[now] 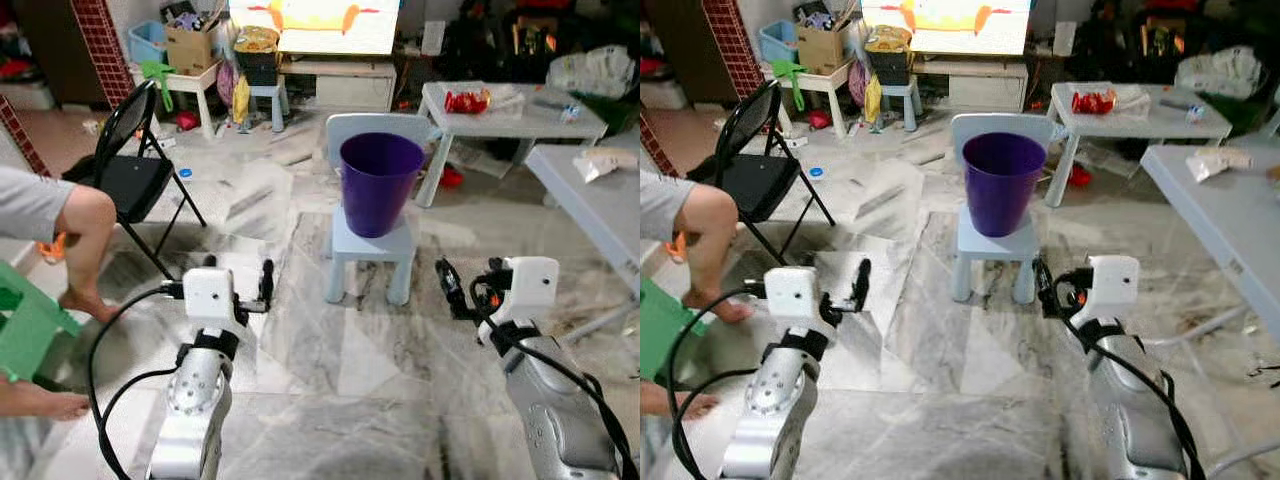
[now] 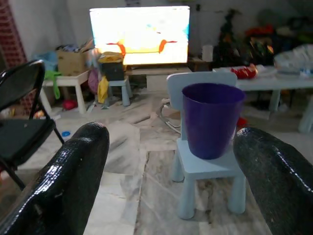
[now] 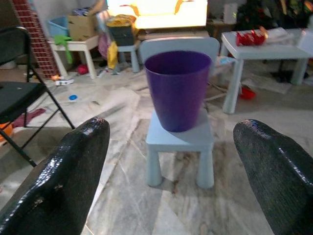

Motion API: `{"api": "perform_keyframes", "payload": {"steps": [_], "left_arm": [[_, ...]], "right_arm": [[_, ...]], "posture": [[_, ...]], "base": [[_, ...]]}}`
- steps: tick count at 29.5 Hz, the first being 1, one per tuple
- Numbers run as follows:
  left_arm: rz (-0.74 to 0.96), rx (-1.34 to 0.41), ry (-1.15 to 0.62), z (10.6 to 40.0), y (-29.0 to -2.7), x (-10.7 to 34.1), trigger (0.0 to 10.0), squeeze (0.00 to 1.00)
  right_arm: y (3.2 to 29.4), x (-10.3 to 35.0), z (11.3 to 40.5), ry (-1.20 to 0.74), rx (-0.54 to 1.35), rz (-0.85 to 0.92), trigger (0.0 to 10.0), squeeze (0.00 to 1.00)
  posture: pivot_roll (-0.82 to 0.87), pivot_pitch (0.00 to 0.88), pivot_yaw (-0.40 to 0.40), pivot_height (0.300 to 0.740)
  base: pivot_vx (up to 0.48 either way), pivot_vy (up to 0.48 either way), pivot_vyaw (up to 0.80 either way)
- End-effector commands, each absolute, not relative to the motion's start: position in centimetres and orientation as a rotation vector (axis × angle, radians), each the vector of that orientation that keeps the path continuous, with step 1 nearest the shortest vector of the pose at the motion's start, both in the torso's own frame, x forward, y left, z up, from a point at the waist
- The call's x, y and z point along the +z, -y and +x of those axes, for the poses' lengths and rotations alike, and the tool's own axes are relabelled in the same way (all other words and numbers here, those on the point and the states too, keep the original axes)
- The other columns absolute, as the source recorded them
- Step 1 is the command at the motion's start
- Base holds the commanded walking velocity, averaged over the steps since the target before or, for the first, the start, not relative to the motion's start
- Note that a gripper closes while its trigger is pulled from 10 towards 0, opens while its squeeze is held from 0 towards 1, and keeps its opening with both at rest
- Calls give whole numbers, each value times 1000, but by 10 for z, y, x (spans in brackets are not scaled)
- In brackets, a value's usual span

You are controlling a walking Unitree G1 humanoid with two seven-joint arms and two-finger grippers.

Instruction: Picking trash to rubbish bin

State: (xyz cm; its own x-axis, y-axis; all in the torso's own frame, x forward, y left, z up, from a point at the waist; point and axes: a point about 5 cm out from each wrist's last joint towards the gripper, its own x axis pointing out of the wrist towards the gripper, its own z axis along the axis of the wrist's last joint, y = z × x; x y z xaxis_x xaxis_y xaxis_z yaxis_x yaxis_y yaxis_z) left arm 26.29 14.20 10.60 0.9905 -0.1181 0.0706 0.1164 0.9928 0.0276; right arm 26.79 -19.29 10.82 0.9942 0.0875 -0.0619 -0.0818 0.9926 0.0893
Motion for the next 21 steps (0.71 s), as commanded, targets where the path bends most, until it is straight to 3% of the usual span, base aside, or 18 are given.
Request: {"api": "perform_keyframes", "payload": {"steps": [1, 8, 21], "left_arm": [[33, -116, 72, 262, -148, 104, 10000, 0], [59, -84, 92, 267, -163, 108, 10000, 0], [3, -1, 226, 289, -158, 153, 10000, 0]], "right_arm": [[195, 119, 266, -14, 66, 69, 10000, 0], [184, 118, 262, -24, 102, 72, 10000, 0], [172, 140, 277, 15, 176, 76, 10000, 0]], "posture": [[-50, 0, 37, 740], [-43, 0, -8, 740], [21, 0, -55, 740]], "base": [[0, 0, -800], [0, 0, -800], [0, 0, -800]]}}
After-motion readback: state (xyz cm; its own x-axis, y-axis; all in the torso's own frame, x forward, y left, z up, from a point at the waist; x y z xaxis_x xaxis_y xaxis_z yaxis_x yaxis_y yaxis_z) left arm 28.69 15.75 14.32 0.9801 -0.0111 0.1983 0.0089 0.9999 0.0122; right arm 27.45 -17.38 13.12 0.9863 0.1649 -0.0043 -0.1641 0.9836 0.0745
